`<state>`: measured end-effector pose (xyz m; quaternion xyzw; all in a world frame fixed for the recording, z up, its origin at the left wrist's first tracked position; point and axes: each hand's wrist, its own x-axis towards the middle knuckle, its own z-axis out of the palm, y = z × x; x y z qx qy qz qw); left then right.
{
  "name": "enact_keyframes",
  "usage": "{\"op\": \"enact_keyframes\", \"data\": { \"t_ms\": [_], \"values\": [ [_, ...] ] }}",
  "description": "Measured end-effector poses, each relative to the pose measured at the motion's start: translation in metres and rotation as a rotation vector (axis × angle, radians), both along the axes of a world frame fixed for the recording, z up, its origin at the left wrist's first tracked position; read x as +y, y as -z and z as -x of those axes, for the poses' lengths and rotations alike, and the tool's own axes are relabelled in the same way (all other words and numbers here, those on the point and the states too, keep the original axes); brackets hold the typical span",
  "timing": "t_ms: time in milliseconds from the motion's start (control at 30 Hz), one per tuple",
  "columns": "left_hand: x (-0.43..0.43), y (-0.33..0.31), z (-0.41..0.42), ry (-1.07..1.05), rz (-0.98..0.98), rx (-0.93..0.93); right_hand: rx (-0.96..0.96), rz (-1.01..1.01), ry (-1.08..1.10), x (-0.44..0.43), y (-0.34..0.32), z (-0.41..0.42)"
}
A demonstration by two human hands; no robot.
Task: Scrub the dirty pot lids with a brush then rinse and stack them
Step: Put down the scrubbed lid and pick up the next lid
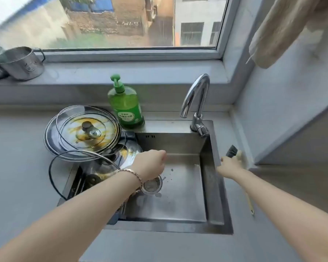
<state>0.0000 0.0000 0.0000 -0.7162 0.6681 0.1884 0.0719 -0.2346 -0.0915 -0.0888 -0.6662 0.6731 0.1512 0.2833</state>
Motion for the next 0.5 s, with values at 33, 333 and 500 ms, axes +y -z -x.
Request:
{"op": "enact_keyframes", "data": {
  "t_ms": [33, 333, 500],
  "values": [
    [0.000, 0.003, 0.002, -0.017, -0.023, -0.006, 0.065, -0.004, 0.071, -0.002, 0.006, 0.005],
    [0.007, 0.020, -0.001, -0.236, -0.004, 0.114, -0.034, 0.284, 0.417, -0.018, 0.037, 0.023],
    [0.006, 0.014, -0.009, -0.248, -0.001, 0.135, -0.168, 0.262, 0.072, -0.004, 0.026, -0.003]
  ]
}}
